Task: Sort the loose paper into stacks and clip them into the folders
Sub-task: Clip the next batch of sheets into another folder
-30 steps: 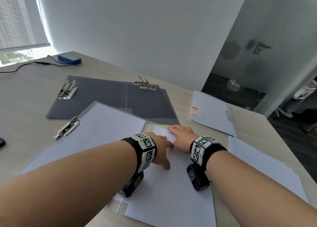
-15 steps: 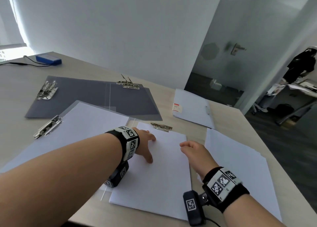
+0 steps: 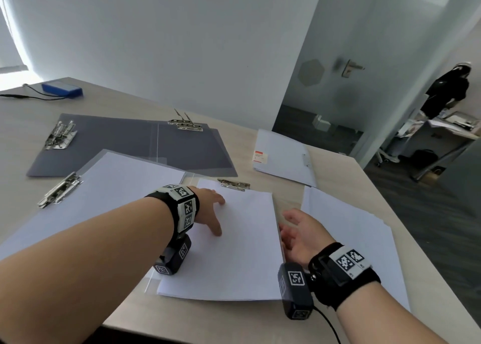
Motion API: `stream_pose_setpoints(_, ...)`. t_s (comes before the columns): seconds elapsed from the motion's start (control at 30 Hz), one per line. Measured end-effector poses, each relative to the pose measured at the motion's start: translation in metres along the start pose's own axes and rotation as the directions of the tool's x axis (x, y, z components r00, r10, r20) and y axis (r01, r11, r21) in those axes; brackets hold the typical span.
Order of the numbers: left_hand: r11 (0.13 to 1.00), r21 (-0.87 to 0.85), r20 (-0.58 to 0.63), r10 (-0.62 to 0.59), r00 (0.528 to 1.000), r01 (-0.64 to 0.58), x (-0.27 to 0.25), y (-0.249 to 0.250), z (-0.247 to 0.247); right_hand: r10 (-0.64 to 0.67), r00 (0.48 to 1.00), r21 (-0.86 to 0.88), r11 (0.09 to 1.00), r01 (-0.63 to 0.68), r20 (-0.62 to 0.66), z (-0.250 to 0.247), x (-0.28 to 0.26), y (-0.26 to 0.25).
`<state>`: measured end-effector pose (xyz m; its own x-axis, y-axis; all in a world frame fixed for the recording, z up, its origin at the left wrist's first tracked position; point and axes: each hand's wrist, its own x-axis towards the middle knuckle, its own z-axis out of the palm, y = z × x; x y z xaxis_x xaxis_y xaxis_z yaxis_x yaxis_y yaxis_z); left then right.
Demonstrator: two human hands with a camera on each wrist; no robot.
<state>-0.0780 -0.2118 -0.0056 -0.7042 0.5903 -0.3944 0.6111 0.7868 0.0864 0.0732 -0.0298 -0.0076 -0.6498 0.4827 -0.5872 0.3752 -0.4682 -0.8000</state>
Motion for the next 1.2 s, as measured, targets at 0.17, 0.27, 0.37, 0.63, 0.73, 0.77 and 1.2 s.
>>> stream_pose_setpoints(0.17, 1.000, -0.018, -0.007, -0.020, 1.000, 0.020, 0.002, 0.002, 0.001, 0.057, 0.975, -0.116, 0.993, -0.033, 0.213, -0.017, -0.006, 0.022)
stream_pose_setpoints(0.27, 0.997, -0.066, -0.022, -0.032, 0.999, 0.031, 0.000, 0.001, 0.001, -0.007, 0.958, -0.190, 0.980, 0.064, 0.287, -0.018, -0.015, 0.037)
stream_pose_setpoints(0.37, 0.978, -0.208, -0.093, -0.049, 0.994, 0.029, -0.002, -0.002, 0.003, -0.070, 0.938, -0.249, 0.955, 0.161, 0.339, -0.013, -0.023, 0.046)
stream_pose_setpoints(0.63, 0.680, -0.685, -0.436, -0.094, 0.895, -0.262, -0.036, 0.010, 0.004, -0.422, 0.842, -0.301, 0.799, 0.520, 0.334, -0.022, -0.036, 0.009)
stream_pose_setpoints(0.73, 0.529, -0.744, -0.522, -0.080, 0.849, -0.408, -0.055, 0.023, 0.011, -0.509, 0.790, -0.206, 0.780, 0.591, 0.341, -0.034, -0.037, -0.007)
stream_pose_setpoints(0.77, 0.493, -0.757, -0.525, -0.068, 0.849, -0.428, -0.059, 0.027, 0.013, -0.532, 0.779, -0.173, 0.777, 0.605, 0.332, -0.038, -0.036, -0.012)
stream_pose_setpoints(1.2, 0.082, -0.997, -0.004, 0.048, 0.999, -0.008, -0.055, 0.031, 0.033, -0.590, 0.800, 0.099, 0.807, 0.582, 0.106, -0.084, -0.021, -0.037)
